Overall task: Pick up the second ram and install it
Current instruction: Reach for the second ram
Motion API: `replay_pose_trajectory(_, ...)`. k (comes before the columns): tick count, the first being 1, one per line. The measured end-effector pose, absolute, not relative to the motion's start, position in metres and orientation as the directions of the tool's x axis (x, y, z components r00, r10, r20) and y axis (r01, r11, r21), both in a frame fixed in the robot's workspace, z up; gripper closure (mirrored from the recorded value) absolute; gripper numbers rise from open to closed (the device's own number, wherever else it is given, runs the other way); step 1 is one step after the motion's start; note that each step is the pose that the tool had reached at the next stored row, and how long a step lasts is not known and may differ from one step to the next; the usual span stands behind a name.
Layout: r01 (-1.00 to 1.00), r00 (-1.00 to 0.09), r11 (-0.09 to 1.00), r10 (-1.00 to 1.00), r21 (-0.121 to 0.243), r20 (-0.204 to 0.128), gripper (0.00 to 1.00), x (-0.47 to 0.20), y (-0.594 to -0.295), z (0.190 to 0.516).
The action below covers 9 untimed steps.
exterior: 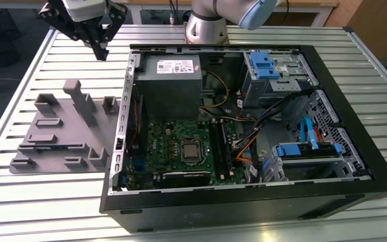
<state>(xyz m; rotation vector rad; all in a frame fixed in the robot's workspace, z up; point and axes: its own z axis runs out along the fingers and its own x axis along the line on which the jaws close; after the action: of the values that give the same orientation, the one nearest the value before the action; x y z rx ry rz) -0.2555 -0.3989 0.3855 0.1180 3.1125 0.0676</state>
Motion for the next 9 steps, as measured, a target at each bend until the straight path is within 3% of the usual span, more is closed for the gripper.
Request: replay_pose_trajectory(9, 0.075, -0.997, 0.996, 0.076, 0.044, -0.024, 0.89, -0.2580, -0.3989, 0.3854)
